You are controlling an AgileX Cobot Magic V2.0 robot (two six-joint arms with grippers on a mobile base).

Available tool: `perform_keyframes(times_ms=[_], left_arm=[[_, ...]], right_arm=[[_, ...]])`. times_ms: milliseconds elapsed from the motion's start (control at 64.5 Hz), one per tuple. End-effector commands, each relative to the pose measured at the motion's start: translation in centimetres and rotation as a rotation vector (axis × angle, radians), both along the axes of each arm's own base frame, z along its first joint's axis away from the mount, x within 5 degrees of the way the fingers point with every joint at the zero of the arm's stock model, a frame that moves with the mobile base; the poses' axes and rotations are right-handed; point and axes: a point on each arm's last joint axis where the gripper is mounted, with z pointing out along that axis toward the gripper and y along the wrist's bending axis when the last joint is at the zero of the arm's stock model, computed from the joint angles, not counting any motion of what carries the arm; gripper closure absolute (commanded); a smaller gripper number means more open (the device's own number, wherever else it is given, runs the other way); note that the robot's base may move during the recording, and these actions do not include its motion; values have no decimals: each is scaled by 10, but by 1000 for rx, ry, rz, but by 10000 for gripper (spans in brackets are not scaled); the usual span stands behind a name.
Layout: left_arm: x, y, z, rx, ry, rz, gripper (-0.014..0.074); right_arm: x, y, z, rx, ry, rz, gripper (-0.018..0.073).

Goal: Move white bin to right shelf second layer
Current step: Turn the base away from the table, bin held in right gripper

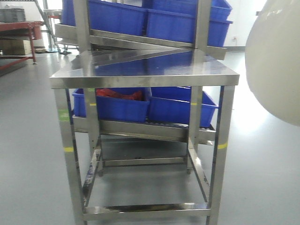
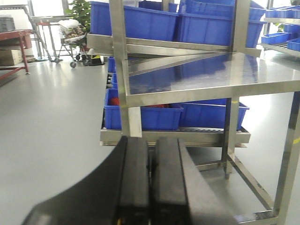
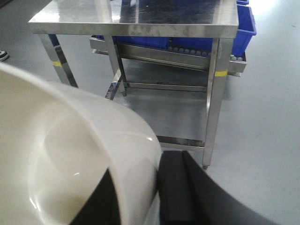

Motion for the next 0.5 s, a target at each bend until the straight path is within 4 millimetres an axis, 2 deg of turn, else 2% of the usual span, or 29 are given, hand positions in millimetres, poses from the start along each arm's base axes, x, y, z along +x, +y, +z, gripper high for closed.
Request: perform_keyframes(times_ms=[0, 480], left_arm=[[0, 1, -4, -19, -59, 6, 512], [0, 1, -4, -19, -59, 6, 512]], right_arm=[[3, 0, 19, 31, -121, -11, 502], [3, 0, 19, 31, -121, -11, 502]])
